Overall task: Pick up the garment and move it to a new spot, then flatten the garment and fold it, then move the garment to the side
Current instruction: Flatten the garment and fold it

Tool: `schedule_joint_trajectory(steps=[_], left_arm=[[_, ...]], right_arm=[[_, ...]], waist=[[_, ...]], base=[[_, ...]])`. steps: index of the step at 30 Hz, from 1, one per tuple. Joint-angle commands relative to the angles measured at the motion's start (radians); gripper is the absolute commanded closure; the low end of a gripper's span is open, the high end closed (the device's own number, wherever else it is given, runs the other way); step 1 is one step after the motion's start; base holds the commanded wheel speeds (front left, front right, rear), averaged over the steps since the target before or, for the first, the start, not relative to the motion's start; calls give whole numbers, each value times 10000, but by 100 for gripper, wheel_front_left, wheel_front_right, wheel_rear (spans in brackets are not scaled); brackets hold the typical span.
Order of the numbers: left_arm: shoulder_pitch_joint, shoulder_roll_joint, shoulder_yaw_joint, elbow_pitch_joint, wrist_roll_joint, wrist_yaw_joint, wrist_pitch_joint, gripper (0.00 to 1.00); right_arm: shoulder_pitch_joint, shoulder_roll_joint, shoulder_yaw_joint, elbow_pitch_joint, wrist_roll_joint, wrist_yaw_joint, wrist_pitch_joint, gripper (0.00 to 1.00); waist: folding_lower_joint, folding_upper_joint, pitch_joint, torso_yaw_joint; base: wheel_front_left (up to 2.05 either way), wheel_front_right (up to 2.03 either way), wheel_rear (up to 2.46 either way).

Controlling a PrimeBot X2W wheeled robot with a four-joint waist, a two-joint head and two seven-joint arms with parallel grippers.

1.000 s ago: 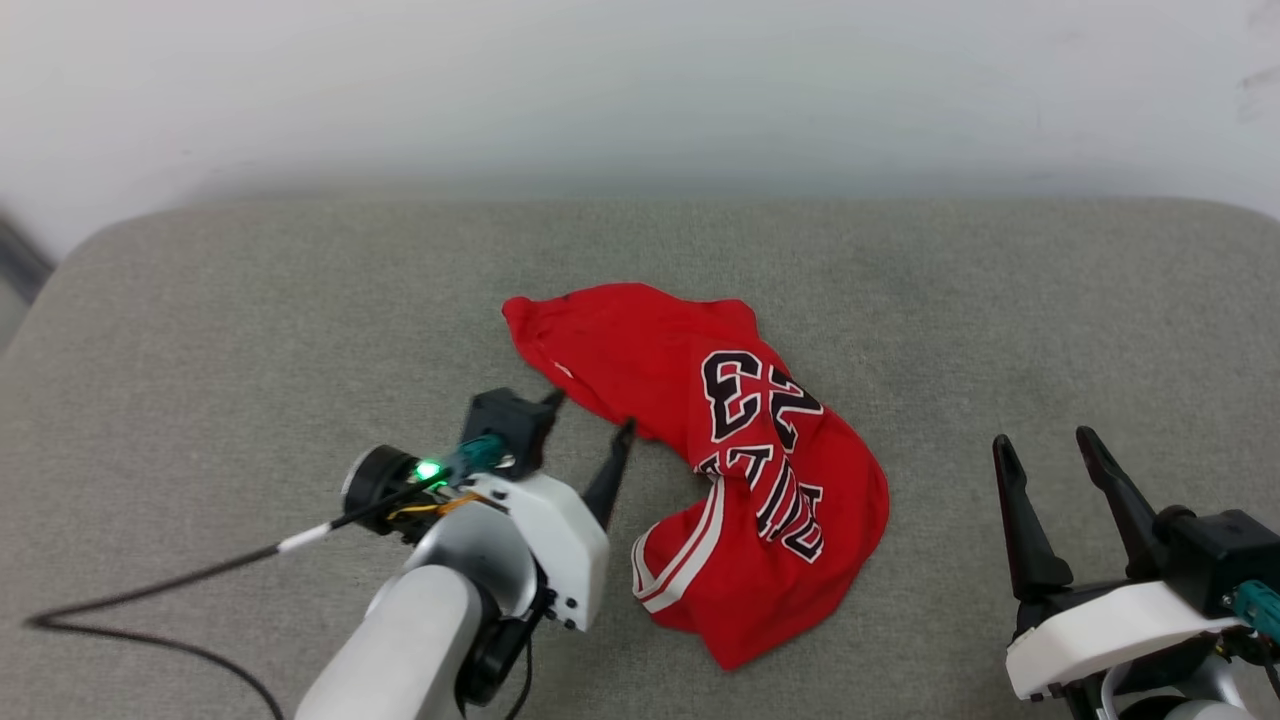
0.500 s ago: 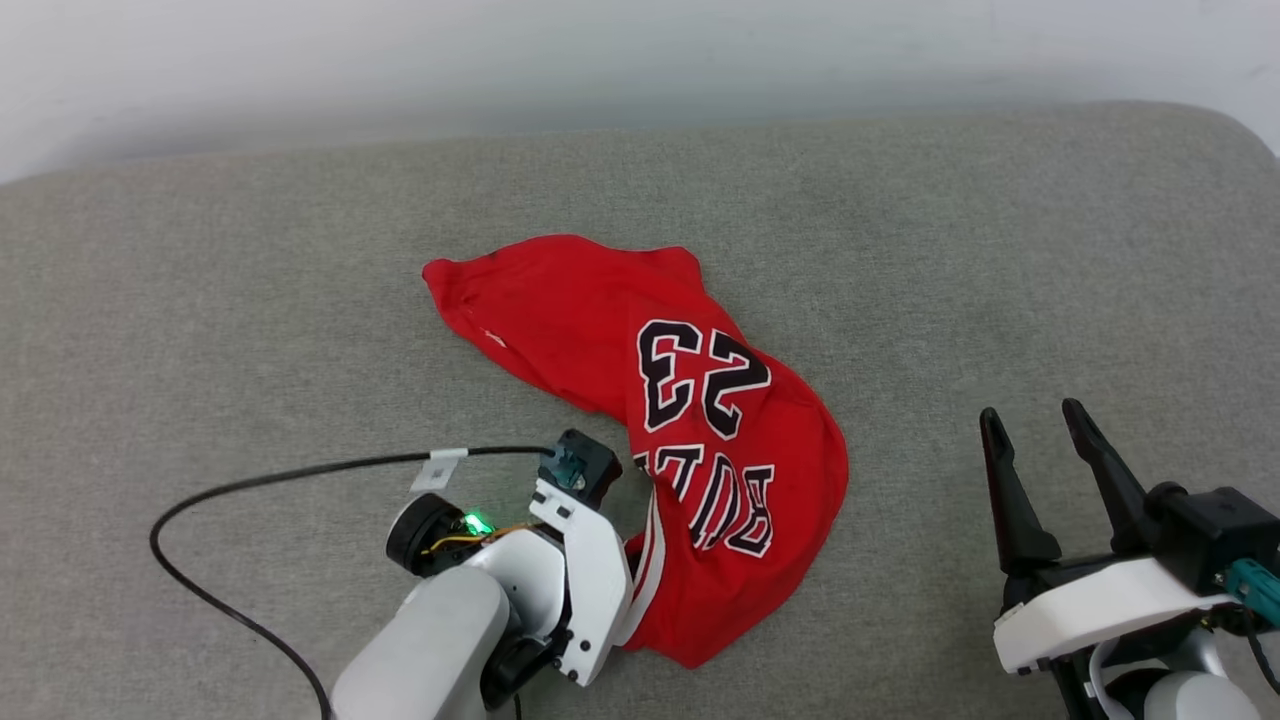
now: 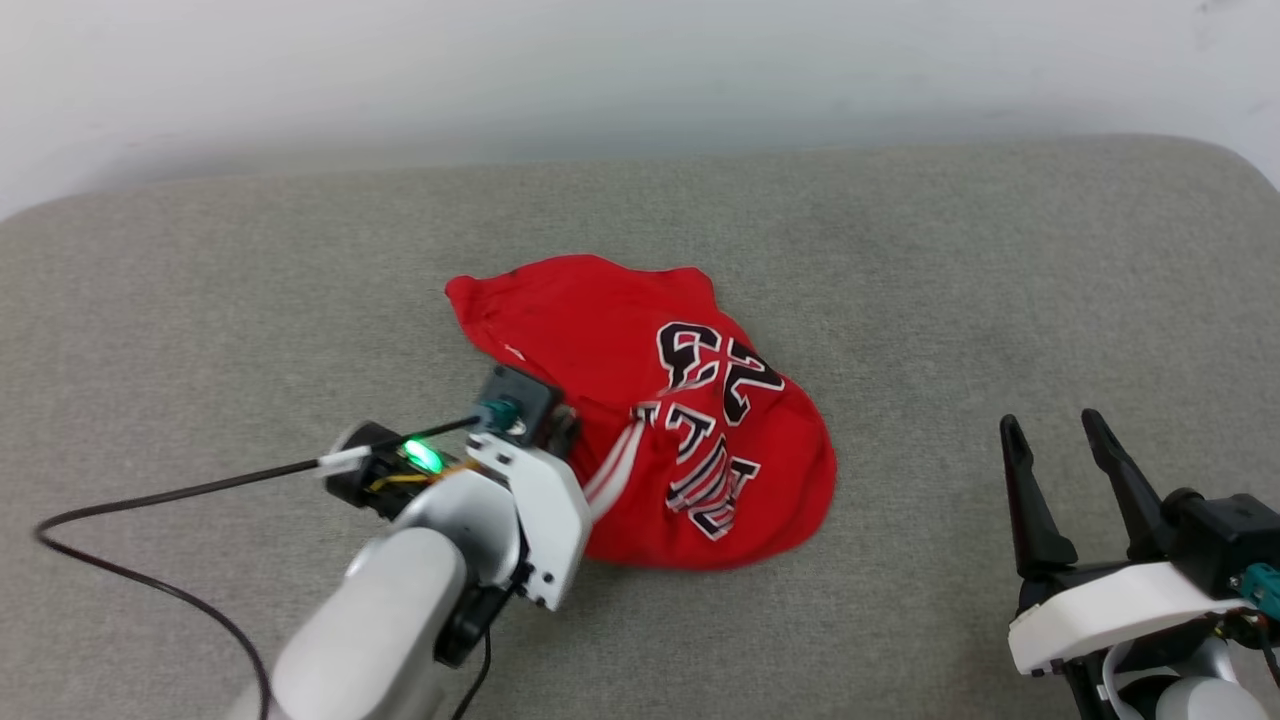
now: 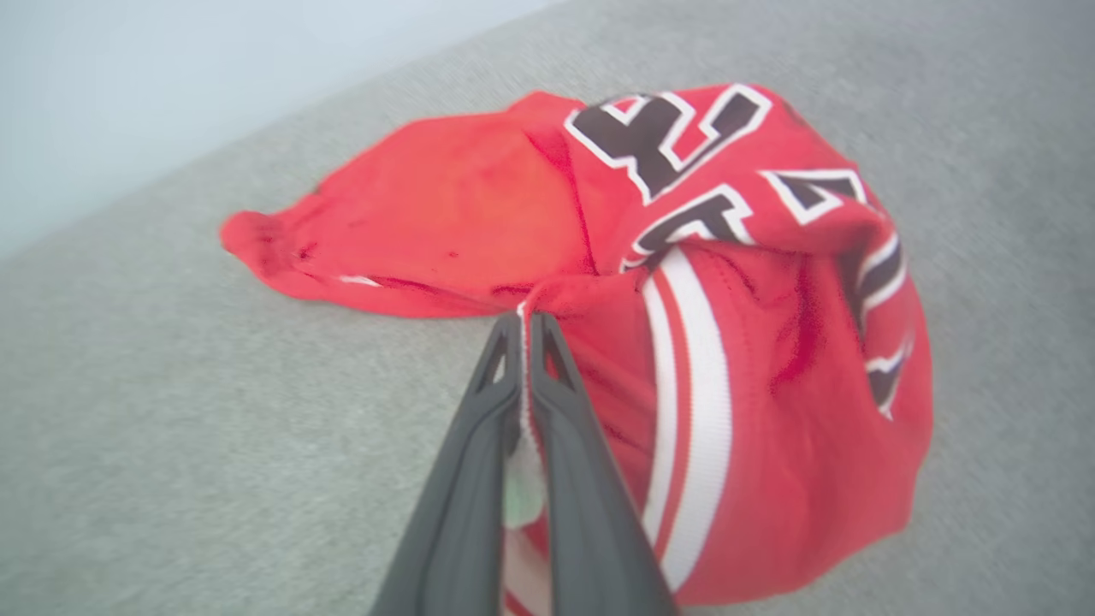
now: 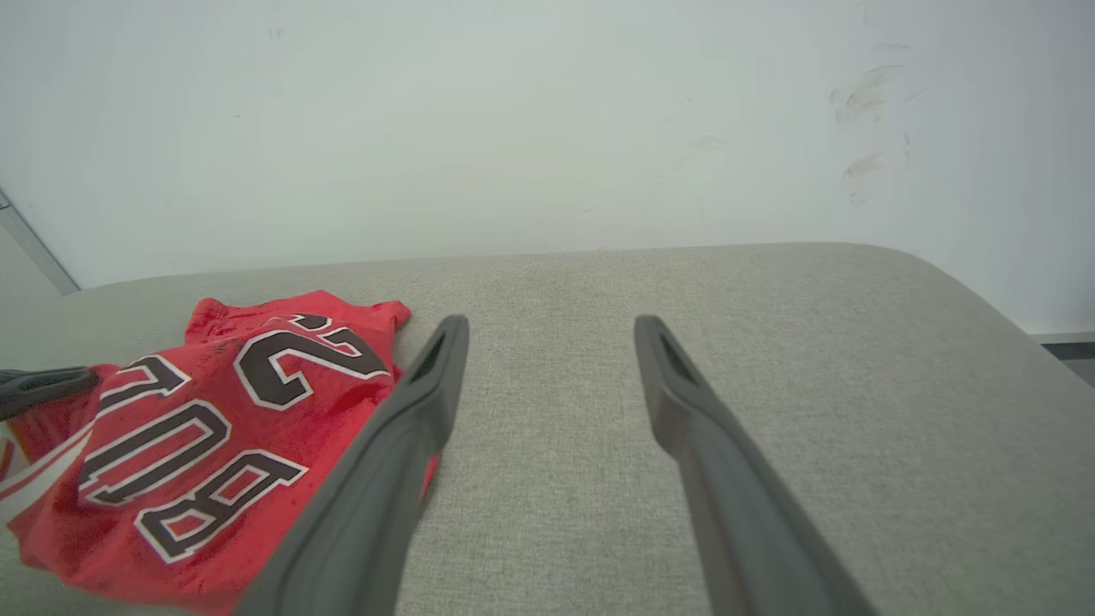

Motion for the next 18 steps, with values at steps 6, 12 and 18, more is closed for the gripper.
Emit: schedule_joint_trajectory(steps=[6,12,18], left_arm=[[925,904,1070,-1899,167,1336,-727,100],[3247,1414,2177,-3015,-484,2778,-784,100],[5327,1050,2461,-2489,-1681,3069,-530,100]], right_arm=[[182,6,-131,-102,83,-5,50,0],[291,6,-222,-205,20,-5,162,0],[393,6,-181,-274,-28,-5,281,0]], waist=[[-1,0,-335,526],[-1,0,-463,732],[-1,0,-650,755]], base=[[0,0,0],[0,0,0],[0,0,0]])
